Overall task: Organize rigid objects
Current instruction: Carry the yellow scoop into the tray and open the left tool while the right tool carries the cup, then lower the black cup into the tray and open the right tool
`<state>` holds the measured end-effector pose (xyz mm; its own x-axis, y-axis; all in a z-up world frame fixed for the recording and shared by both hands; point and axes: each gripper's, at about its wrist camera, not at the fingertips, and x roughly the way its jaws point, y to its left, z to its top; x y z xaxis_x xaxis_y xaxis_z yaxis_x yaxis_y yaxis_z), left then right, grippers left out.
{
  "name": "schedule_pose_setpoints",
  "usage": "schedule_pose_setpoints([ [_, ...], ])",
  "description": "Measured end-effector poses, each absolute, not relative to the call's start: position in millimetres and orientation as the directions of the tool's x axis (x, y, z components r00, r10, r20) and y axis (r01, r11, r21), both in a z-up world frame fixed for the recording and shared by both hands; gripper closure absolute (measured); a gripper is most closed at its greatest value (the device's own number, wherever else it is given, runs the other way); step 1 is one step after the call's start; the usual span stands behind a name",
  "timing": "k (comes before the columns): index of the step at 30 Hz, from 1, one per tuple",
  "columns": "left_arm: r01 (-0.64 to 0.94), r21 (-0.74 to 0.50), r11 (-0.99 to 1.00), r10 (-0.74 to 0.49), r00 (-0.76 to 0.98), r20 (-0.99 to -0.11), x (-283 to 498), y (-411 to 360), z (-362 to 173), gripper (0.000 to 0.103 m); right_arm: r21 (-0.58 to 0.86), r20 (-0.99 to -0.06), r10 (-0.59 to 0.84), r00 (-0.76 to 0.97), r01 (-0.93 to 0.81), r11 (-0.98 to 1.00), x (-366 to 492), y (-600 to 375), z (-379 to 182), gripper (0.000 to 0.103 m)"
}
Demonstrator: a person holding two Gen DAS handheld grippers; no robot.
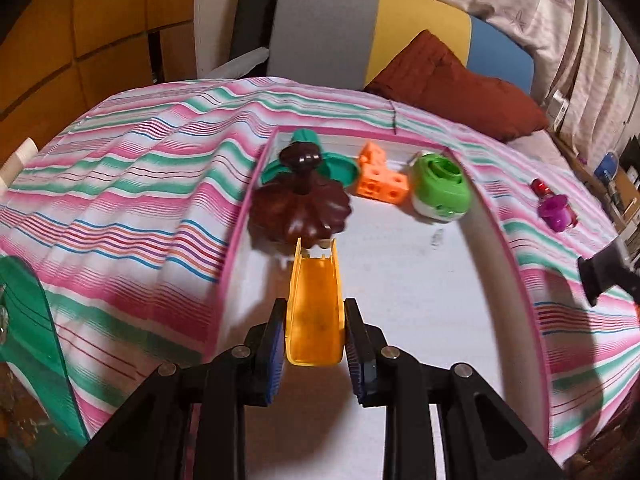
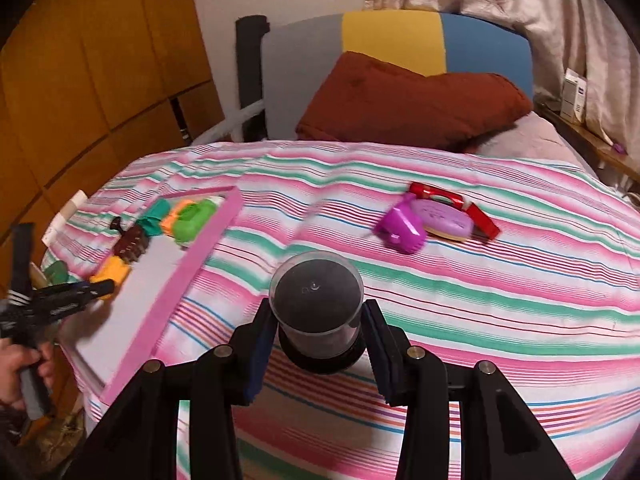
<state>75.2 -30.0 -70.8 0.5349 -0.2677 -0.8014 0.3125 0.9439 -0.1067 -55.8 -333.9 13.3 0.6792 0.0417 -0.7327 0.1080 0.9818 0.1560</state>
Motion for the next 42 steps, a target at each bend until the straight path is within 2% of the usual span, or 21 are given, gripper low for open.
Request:
schedule_pose_setpoints([
  [2, 0.317, -0.105, 0.943, -0.268, 0.534, -0.802, 76.0, -28.0, -71.6, 0.075, 0.172, -0.728, 0.065, 0.683, 0.089, 0.981, -51.8, -324.2, 16.5, 0.059],
  [5, 0.3, -0.083, 0.95, -0.242, 0.544, -0.804, 73.4, -25.0, -69.9, 0.068, 0.192, -0.719, 0.102, 0.687, 0.056, 0.98, -44.8, -308.7, 23.0, 0.059],
  [8, 0.279, -0.101, 0.955, -0.246, 0.551, -0.797, 66.4, -18.6, -66.6, 0.065, 0.212, -0.708, 0.137, 0.692, 0.023, 0.977, -37.8, -294.7, 29.5, 0.059],
  [12, 0.282, -0.153, 0.947, -0.294, 0.571, -0.767, 51.2, -10.0, -61.3, 0.064, 0.22, -0.699, 0.176, 0.693, -0.025, 0.975, -27.6, -273.7, 36.5, 0.059],
  [25, 0.347, -0.181, 0.92, -0.363, 0.581, -0.729, 20.5, -16.8, -51.8, 0.064, 0.225, -0.72, 0.279, 0.636, -0.166, 0.96, 23.1, -203.9, 32.8, 0.059],
  [42, 0.315, -0.212, 0.925, -0.364, 0.582, -0.727, 17.8, 1.8, -52.4, 0.064, 0.141, -0.789, 0.238, 0.567, -0.211, 0.967, 82.8, -154.1, 0.0, 0.059],
])
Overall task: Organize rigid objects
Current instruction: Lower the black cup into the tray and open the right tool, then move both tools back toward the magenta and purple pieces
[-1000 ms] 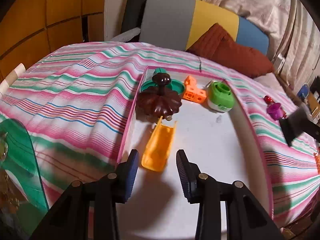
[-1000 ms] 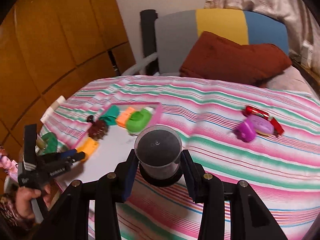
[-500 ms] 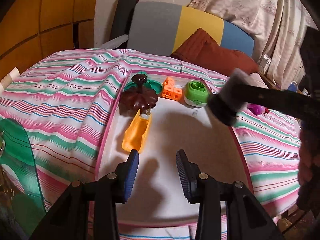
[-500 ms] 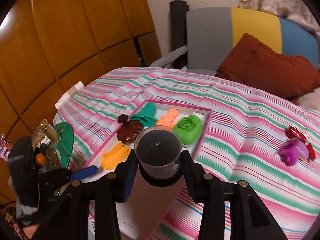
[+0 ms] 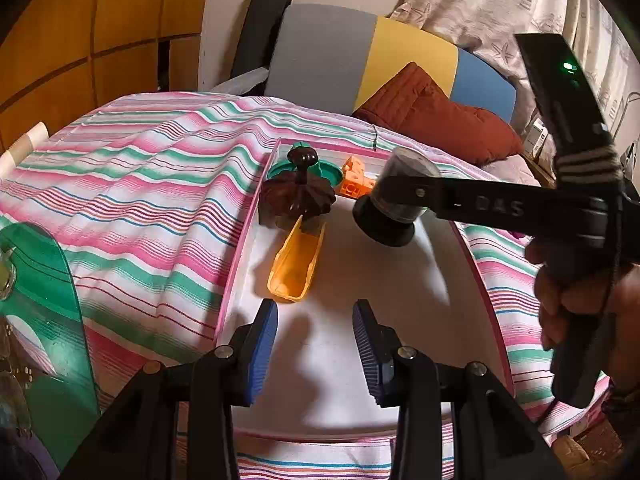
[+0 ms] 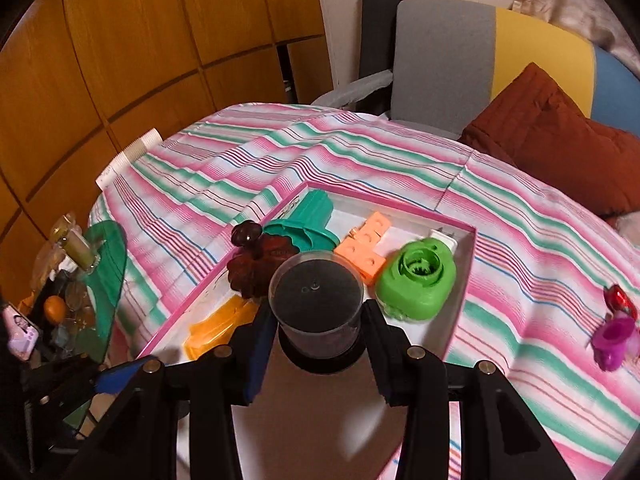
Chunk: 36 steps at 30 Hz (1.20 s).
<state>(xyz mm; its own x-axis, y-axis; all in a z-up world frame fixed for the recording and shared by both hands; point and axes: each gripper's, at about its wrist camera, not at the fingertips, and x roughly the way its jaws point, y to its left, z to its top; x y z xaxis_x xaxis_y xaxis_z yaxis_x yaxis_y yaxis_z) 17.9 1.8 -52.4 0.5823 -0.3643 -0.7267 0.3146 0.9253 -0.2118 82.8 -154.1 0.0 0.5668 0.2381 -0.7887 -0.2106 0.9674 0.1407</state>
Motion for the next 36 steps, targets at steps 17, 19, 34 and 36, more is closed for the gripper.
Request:
schedule_pose_setpoints([
  [17, 0.295, -0.242, 0.924, -0.376, 0.586, -0.718, 15.9, 5.7, -53.0, 0.064, 0.14, -0.786, 0.21, 0.581, -0.164, 0.976, 70.0, -164.4, -6.3, 0.043],
  [19, 0.296, -0.247, 0.923, -0.379, 0.58, -0.721, 15.1, 3.8, -54.5, 0.064, 0.157, -0.784, 0.221, 0.58, -0.16, 0.975, 65.0, -167.1, -5.4, 0.043],
  [34, 0.321, -0.227, 0.919, -0.379, 0.567, -0.731, 7.7, -7.1, -55.0, 0.064, 0.182, -0.769, 0.212, 0.604, -0.111, 0.977, 29.6, -195.6, 4.1, 0.043],
  [36, 0.332, -0.22, 0.917, -0.38, 0.565, -0.733, 5.8, -10.8, -54.8, 0.064, 0.178, -0.767, 0.197, 0.611, -0.093, 0.98, 24.1, -206.1, 6.0, 0.043],
])
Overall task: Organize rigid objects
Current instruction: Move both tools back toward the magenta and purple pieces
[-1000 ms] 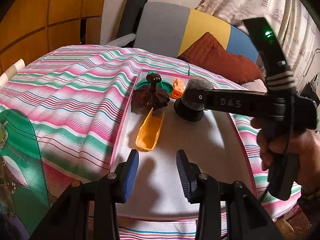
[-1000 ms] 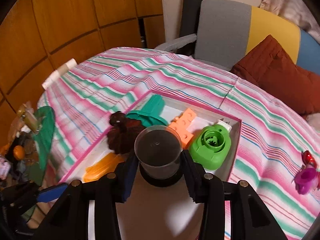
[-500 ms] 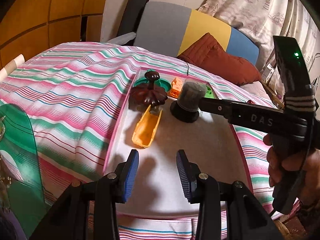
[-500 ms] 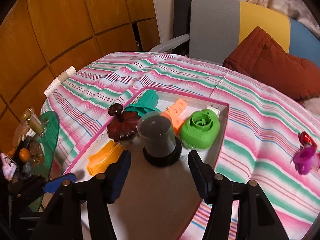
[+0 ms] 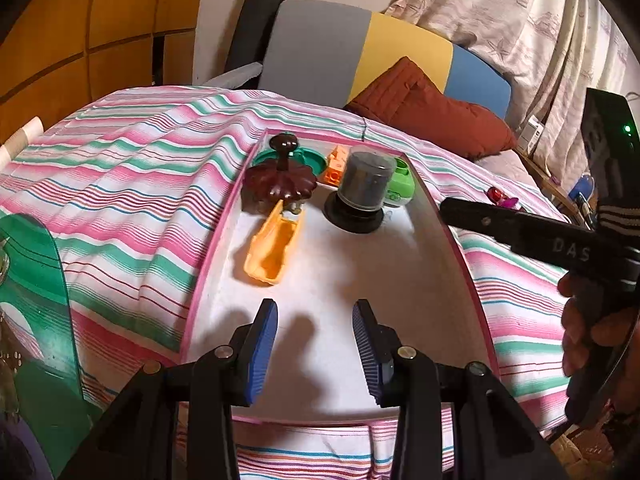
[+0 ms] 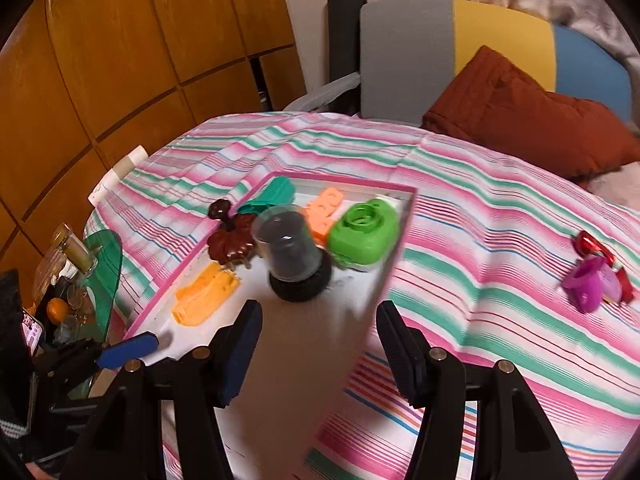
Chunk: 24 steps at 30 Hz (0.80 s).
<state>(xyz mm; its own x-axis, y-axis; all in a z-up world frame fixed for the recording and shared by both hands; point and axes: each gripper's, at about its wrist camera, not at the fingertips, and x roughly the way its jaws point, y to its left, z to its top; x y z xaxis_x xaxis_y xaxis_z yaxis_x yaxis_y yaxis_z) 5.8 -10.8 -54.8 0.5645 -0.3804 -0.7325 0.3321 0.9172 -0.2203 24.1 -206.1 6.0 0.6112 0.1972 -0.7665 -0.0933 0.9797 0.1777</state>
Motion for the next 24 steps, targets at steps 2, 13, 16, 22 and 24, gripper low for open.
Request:
schedule_pose_setpoints([
  [2, 0.347, -0.212, 0.914, -0.383, 0.562, -0.733, 2.9, -15.3, -54.3, 0.064, 0.176, -0.769, 0.18, 0.614, -0.067, 0.982, 18.8, -219.4, 6.8, 0.043],
  [13, 0.428, -0.164, 0.888, -0.399, 0.545, -0.737, -12.0, -44.2, -49.9, 0.064, 0.144, -0.81, 0.053, 0.585, 0.109, 0.984, -12.1, -304.0, -9.2, 0.043],
  [16, 0.448, -0.141, 0.883, -0.395, 0.546, -0.739, -16.1, -53.2, -49.3, 0.064, 0.118, -0.819, 0.02, 0.574, 0.133, 0.984, -21.3, -322.8, -12.2, 0.043],
  [22, 0.487, -0.101, 0.867, -0.389, 0.537, -0.748, -25.1, -73.9, -49.3, 0.064, 0.04, -0.825, -0.052, 0.562, 0.149, 0.988, -35.7, -354.5, -14.6, 0.042],
  [24, 0.508, -0.093, 0.856, -0.397, 0.531, -0.749, -26.7, -83.7, -46.7, 0.064, 0.026, -0.827, -0.069, 0.558, 0.161, 0.987, -38.3, -364.9, -16.6, 0.042],
])
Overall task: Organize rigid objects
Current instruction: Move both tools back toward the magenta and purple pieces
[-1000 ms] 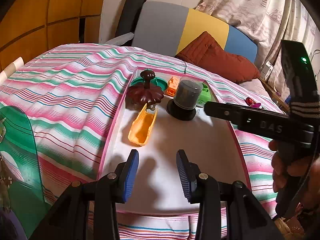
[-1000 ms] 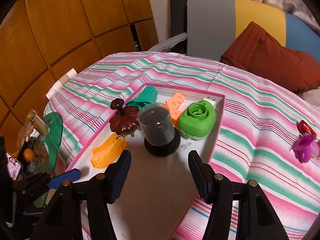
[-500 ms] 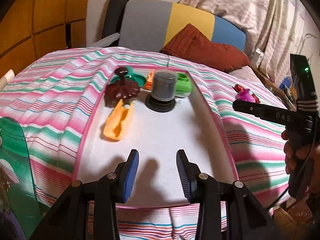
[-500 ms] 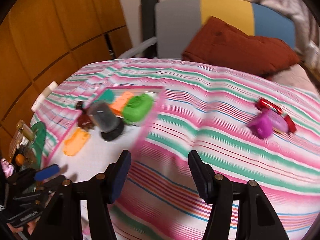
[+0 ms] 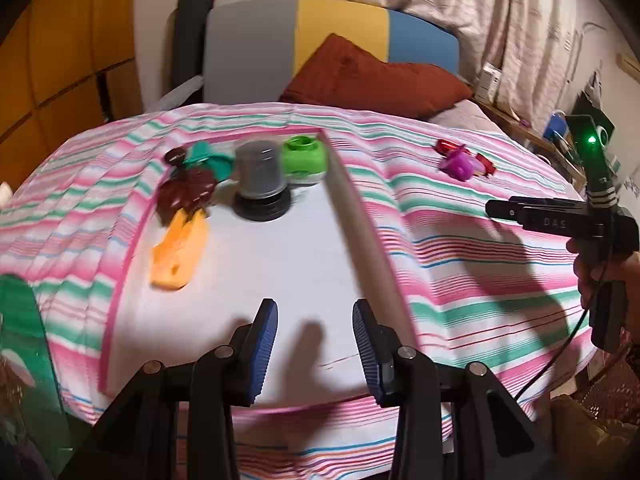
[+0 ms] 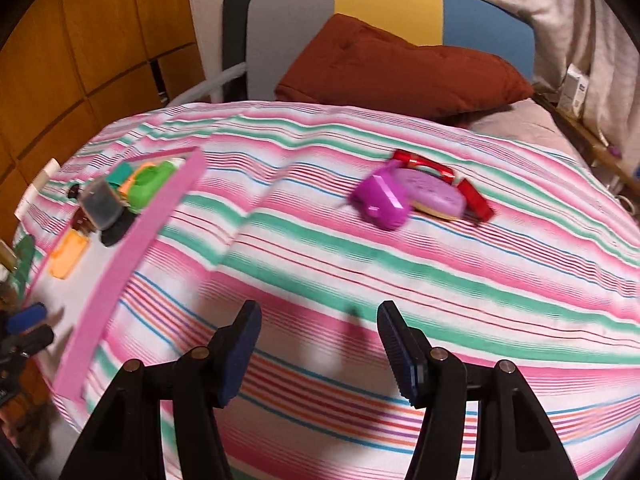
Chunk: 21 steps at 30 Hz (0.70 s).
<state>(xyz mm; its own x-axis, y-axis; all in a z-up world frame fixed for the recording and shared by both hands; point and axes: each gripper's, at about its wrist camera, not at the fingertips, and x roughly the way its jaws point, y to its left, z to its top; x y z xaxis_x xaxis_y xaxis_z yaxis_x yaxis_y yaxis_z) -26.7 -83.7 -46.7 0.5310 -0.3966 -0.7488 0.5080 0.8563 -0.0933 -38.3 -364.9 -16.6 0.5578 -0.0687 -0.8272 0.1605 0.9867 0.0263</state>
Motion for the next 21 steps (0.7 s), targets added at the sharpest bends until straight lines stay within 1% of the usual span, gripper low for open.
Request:
schedule_pose_setpoints([
  [4, 0.559, -0.06, 0.827, -0.413, 0.531, -0.74, -26.6, -115.0, -34.9, 0.064, 0.048, -0.826, -0.076, 0.558, 0.204, 0.978, -43.2, -383.7, -20.1, 0.042],
  [7, 0.603, -0.044, 0.797, -0.439, 0.528, -0.727, -25.8, -144.4, -24.5, 0.064, 0.066, -0.847, -0.067, 0.527, 0.23, 0.971, -41.0, -390.8, -23.1, 0.042],
  [10, 0.643, -0.026, 0.765, -0.46, 0.519, -0.721, -24.9, -174.7, -18.4, 0.064, 0.058, -0.869, -0.091, 0.487, 0.283, 0.957, -40.2, -400.4, -26.3, 0.042],
  [14, 0.686, -0.022, 0.727, -0.482, 0.487, -0.728, -17.1, -223.1, -18.0, 0.064, 0.112, -0.888, -0.081, 0.452, 0.384, 0.917, -46.2, -423.9, -29.2, 0.042],
  [17, 0.707, -0.031, 0.706, -0.494, 0.461, -0.737, -9.0, -253.9, -18.8, 0.064, 0.119, -0.886, -0.098, 0.454, 0.426, 0.897, -50.8, -437.2, -25.1, 0.041],
  [21, 0.724, -0.039, 0.688, -0.505, 0.44, -0.743, 6.2, -297.7, -19.2, 0.064, 0.12, -0.878, -0.119, 0.463, 0.454, 0.883, -53.2, -448.0, -18.9, 0.036],
])
